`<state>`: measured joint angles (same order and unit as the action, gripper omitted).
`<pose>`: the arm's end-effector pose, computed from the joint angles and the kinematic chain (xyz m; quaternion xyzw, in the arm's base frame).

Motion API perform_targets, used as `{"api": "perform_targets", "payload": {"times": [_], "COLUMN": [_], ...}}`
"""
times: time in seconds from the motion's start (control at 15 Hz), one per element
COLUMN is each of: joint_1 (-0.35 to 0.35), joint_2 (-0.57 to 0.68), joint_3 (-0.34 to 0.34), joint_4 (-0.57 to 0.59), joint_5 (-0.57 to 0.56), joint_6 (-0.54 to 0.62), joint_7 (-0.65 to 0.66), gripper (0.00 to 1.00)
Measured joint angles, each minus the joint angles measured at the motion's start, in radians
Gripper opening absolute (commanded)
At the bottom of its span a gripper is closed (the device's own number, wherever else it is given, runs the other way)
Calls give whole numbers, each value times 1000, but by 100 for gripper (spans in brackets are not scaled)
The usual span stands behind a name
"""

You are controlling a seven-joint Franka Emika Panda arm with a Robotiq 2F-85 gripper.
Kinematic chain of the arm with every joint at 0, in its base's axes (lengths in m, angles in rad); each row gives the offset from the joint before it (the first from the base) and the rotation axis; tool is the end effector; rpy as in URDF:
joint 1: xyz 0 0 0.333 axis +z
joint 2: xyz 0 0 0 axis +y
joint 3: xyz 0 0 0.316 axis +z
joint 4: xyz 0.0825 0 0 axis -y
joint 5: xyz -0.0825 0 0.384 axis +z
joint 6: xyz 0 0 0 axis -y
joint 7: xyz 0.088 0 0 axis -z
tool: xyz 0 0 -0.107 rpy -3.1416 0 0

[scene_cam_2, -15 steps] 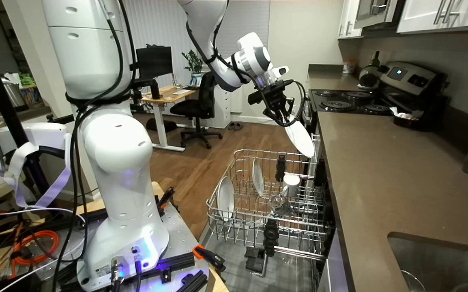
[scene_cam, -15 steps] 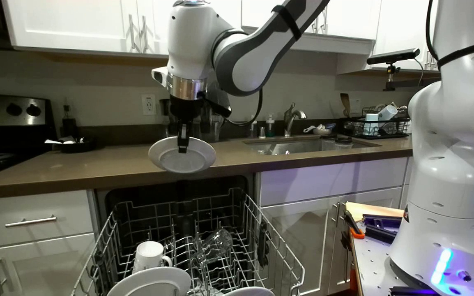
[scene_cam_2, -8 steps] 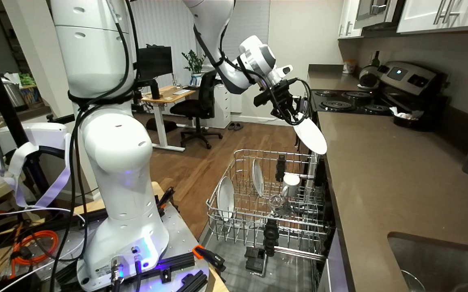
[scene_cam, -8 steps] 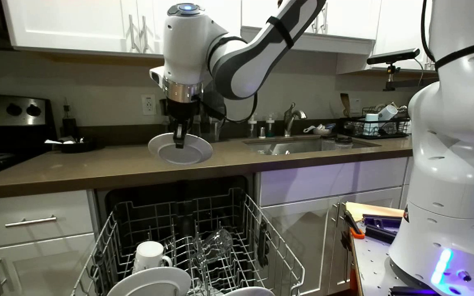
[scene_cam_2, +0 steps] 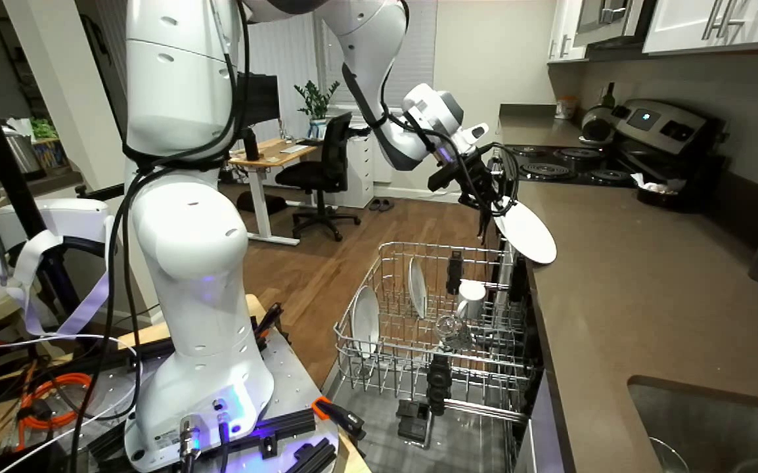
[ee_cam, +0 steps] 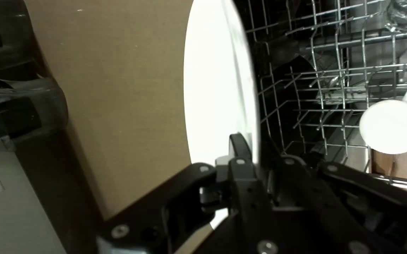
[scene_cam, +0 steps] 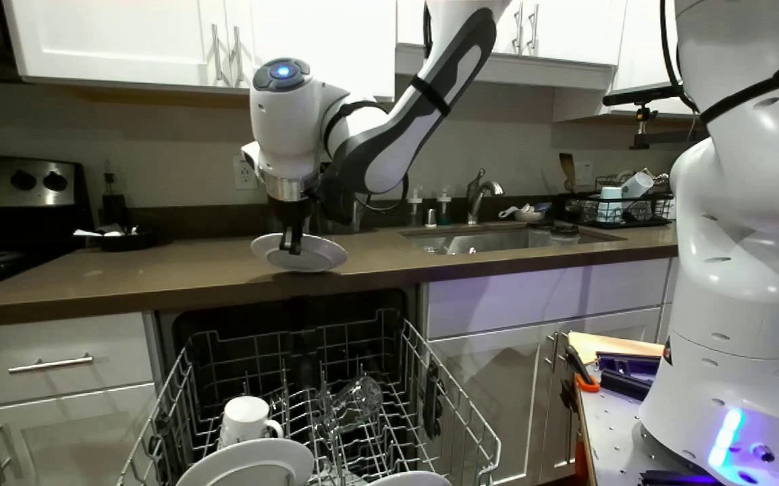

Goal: Remove the right plate from the dishwasher and put it on the countertop

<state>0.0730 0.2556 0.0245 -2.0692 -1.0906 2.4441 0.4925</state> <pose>0.5940 0.0566 0.3199 0.9120 0.2014 0.1526 0.3232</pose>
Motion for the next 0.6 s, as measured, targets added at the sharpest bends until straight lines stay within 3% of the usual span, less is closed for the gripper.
{"api": "perform_targets", "payload": {"times": [0.33,0.6], "joint_1": [21,23], "joint_2": [116,206], "joint_3": [-43,-63], "joint_4": [117,202], "joint_5": [-131,-168], "joint_6": [-60,-116], "joint_7": [148,206], "gripper": [7,7]}}
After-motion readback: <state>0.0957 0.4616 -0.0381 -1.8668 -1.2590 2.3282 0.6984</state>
